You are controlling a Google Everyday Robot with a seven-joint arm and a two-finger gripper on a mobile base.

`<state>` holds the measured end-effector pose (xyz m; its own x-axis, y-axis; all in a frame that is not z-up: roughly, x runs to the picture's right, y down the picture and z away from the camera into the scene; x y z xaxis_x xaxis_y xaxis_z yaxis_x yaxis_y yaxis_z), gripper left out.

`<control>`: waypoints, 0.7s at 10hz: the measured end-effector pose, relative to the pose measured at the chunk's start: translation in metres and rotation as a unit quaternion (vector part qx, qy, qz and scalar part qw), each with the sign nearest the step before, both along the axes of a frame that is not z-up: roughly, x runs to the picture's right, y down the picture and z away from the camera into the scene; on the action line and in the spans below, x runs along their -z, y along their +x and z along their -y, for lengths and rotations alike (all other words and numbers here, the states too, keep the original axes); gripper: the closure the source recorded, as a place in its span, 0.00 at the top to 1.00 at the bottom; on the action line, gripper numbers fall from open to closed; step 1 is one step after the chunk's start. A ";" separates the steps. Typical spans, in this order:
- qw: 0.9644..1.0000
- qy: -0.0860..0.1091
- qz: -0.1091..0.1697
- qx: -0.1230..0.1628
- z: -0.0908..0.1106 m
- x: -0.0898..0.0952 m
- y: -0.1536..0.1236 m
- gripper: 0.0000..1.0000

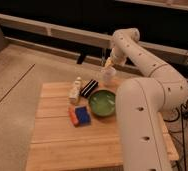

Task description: Pick up the ceramic cup

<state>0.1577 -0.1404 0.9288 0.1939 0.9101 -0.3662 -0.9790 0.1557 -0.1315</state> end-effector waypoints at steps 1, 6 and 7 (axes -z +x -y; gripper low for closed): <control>1.000 -0.004 -0.007 0.003 -0.002 -0.004 0.004 0.65; 0.998 -0.063 -0.017 0.012 -0.036 -0.043 0.001 0.65; 0.997 -0.074 -0.013 0.018 -0.044 -0.051 -0.006 0.65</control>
